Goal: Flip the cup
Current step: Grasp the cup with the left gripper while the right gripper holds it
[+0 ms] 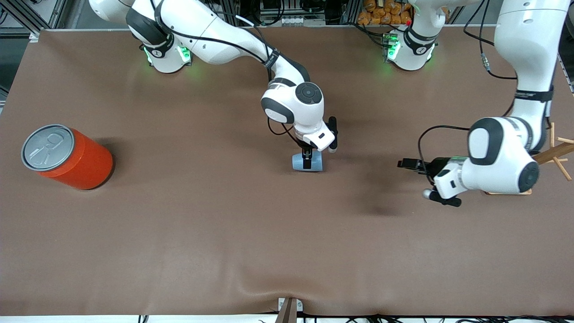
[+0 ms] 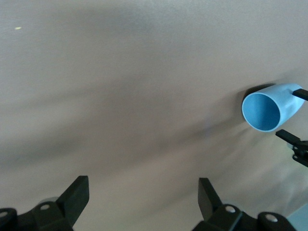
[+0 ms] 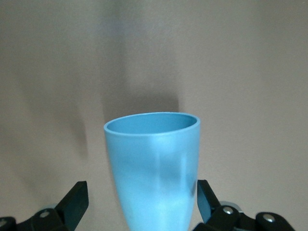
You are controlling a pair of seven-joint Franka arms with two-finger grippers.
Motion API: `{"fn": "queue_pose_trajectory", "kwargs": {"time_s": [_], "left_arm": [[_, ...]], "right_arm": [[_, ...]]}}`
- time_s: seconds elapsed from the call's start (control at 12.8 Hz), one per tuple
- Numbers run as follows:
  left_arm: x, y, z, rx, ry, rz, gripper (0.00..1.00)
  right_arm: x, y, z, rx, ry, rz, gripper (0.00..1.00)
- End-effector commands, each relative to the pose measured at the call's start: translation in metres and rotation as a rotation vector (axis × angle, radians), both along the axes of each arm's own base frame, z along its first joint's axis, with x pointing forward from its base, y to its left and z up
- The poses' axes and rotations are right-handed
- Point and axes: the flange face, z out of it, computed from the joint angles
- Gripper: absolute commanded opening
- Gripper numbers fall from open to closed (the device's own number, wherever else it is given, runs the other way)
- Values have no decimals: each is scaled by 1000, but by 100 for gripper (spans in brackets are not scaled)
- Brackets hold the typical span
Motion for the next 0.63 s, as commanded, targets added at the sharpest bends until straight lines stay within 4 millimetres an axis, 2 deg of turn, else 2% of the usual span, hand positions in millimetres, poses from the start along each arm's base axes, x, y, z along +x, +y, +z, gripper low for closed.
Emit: {"fn": "queue_pose_trajectory", "kwargs": {"time_s": [0.0, 0.16, 0.31, 0.47, 0.55], "left_arm": [[-12, -22, -5, -14, -44, 12, 100], [-18, -42, -13, -10, -50, -11, 100], [-20, -53, -13, -15, -33, 14, 100], [-26, -82, -18, -96, 11, 68, 100], [-29, -102, -18, -128, 11, 83, 100]], "right_arm": [[3, 0, 25, -12, -22, -17, 100], [0, -4, 40, -61, 4, -21, 100], [8, -12, 80, -29, -4, -37, 100], [17, -30, 119, -49, 17, -69, 100], [32, -48, 134, -51, 16, -103, 100]]}}
